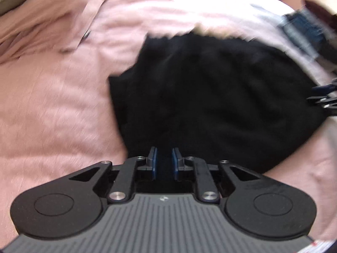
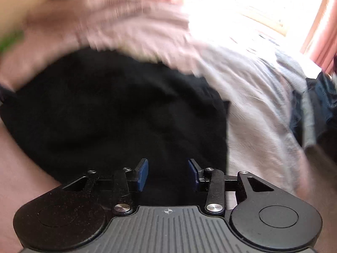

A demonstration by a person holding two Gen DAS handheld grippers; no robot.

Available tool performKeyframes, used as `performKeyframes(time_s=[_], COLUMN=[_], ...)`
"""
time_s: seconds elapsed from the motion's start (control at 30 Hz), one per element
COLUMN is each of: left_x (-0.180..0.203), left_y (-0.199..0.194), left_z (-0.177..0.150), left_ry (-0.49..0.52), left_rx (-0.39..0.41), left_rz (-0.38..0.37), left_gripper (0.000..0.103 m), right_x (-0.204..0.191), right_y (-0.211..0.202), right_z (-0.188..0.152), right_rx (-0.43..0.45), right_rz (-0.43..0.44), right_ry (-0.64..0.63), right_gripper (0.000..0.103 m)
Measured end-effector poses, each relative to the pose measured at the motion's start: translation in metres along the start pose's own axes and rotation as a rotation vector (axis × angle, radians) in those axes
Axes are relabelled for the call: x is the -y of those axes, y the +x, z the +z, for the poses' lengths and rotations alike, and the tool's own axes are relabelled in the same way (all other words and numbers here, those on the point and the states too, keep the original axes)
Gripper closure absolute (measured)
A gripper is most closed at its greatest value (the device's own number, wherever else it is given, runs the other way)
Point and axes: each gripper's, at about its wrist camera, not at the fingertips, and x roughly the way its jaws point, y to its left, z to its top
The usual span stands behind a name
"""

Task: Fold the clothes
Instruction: 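Open both grippers and lift them above the folded black sweater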

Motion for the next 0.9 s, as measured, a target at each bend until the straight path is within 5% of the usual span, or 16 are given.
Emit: performKeyframes(time_s=[0.17, 0.37, 0.53, 0.6, 0.7, 0.9], left_x=[-0.014, 0.047, 0.04, 0.016, -0.004, 0.005], left_y=[-0.026, 0.015, 0.083, 0.09, 0.081, 0.029], left_z=[0.024, 0.096, 0.114, 0.103, 0.095, 0.09], left_ry=[-0.087, 0.03, 0.034, -0.011, -0.033, -0.115], left_rx=[0.082, 0.2, 0.141, 0.14, 0.134, 0.106], left_rz=[0.029, -0.098, 0.017, 0.037, 0.046, 0.059], left_gripper=[0.094, 0.089, 0.091, 0.1, 0.1, 0.091], right_x=[0.044, -0.026, -0.042, 0.001, 0.056, 0.051], right_y=[-0.027, 0.006, 0.077, 0.087, 0.082, 0.011], right_z=[0.021, 0.092, 0.098, 0.086, 0.075, 0.069], right_rx=[0.151, 0.282, 0.238, 0.232, 0.206, 0.244], right_rz=[0.05, 0.254, 0.097, 0.15, 0.26, 0.201], right_ry=[0.157, 0.024, -0.175, -0.056, 0.152, 0.228], right_gripper=[0.066, 0.066, 0.065, 0.048, 0.045, 0.045])
